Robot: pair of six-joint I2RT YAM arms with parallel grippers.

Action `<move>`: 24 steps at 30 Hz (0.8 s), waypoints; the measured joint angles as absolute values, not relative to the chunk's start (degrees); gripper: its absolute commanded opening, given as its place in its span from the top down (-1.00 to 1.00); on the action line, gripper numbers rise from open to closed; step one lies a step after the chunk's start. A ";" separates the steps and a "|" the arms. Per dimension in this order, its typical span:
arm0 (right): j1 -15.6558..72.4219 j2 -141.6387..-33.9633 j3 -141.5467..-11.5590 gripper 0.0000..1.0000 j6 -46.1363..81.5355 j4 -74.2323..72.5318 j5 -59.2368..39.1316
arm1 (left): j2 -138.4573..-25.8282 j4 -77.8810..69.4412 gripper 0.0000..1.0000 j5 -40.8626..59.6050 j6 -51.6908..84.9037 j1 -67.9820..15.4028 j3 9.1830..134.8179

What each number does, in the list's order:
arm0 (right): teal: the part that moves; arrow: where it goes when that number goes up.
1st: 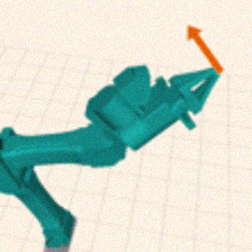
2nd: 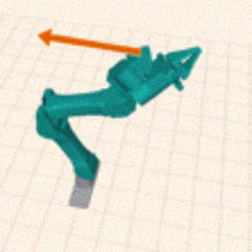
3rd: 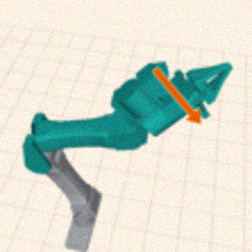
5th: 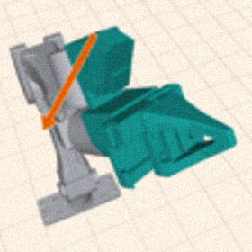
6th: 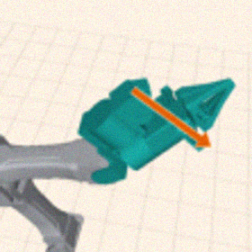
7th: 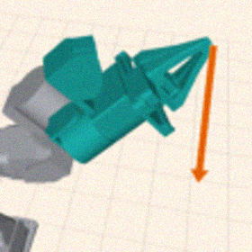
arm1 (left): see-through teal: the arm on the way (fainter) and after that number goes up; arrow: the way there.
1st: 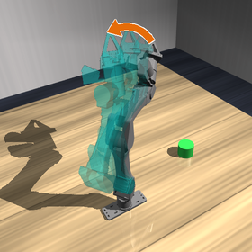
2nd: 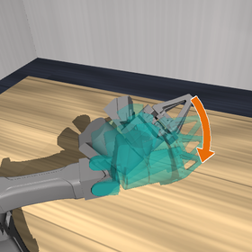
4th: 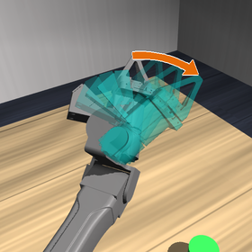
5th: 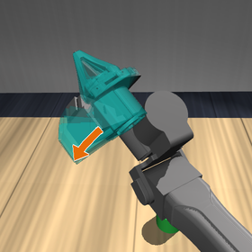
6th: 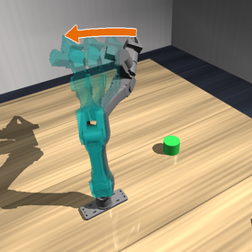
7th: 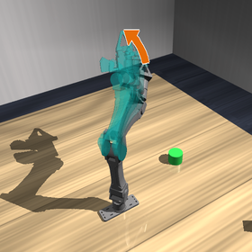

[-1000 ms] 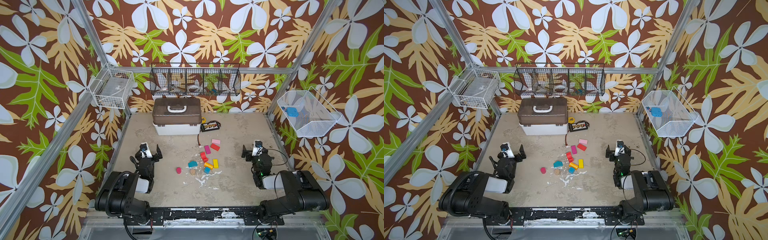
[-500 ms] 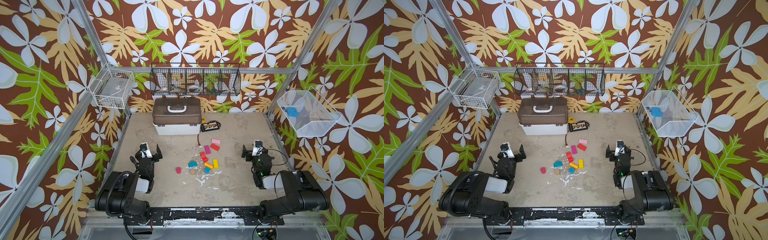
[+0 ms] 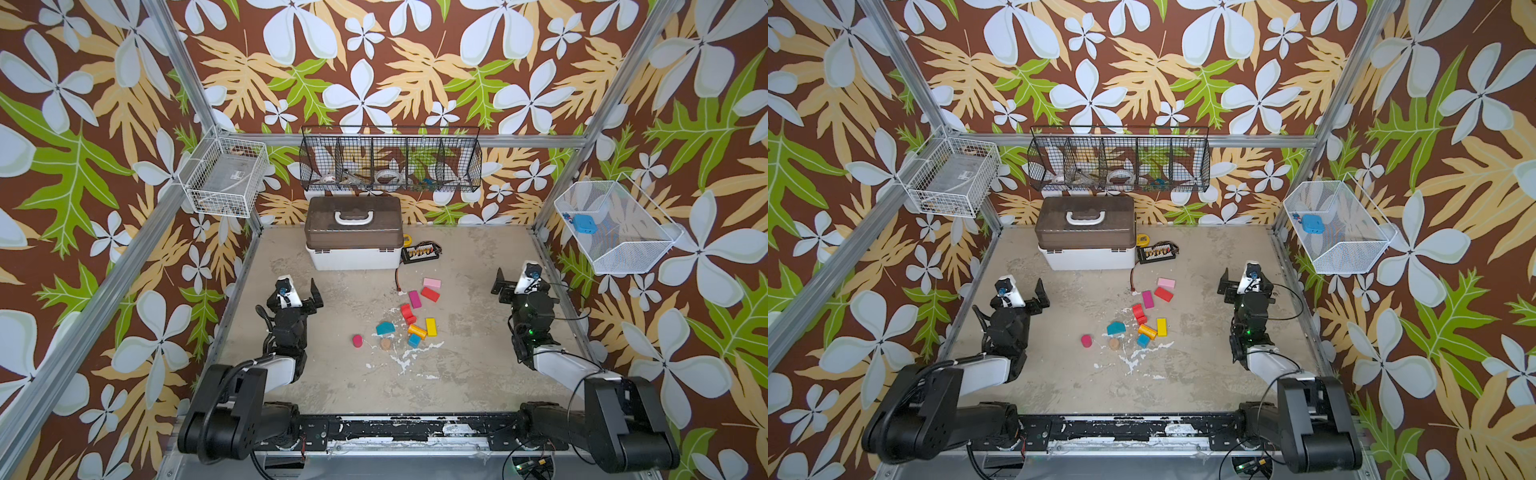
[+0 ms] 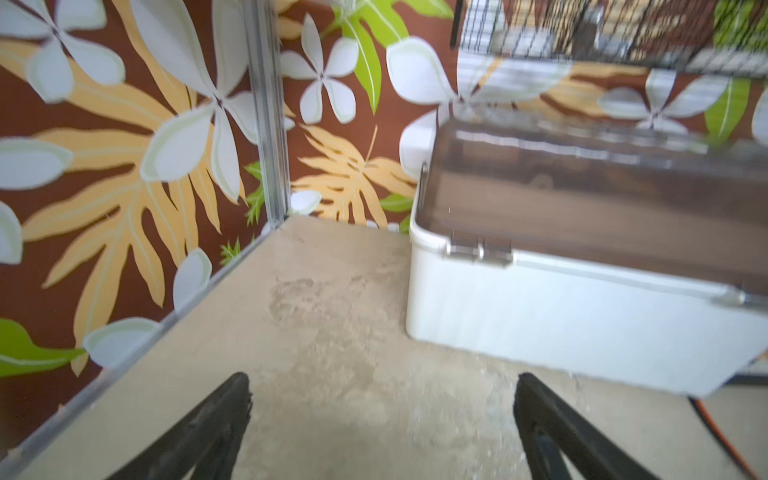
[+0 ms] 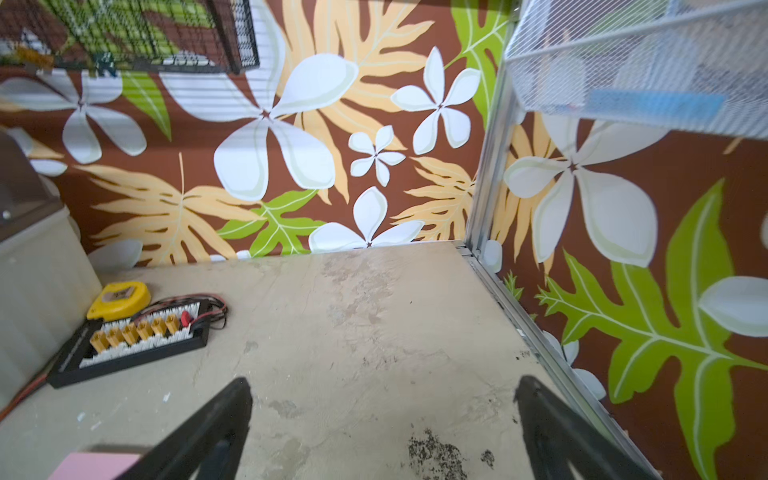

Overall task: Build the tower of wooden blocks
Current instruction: 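Raise both arms and move the right gripper over the pink and red blocks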

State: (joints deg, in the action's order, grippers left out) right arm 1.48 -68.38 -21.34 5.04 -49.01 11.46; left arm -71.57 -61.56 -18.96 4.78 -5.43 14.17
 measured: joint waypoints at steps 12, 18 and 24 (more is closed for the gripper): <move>3.33 -35.44 -14.39 -0.99 34.68 -21.67 -0.51 | -41.78 -31.64 -0.99 -15.59 23.66 -5.43 21.02; 5.43 -40.27 -11.70 -0.99 39.72 -19.77 -4.56 | -32.08 -15.68 -1.00 -17.89 35.24 -5.28 12.34; 6.61 -55.75 -21.80 -0.99 36.75 -15.00 -4.05 | -28.97 -14.98 -1.00 -15.16 35.48 -5.08 4.97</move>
State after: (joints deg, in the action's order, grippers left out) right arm 6.61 -55.75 -21.80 36.75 -15.00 -4.05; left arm -28.97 -14.98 -15.16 35.48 -5.08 4.97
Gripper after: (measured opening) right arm 0.995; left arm 0.998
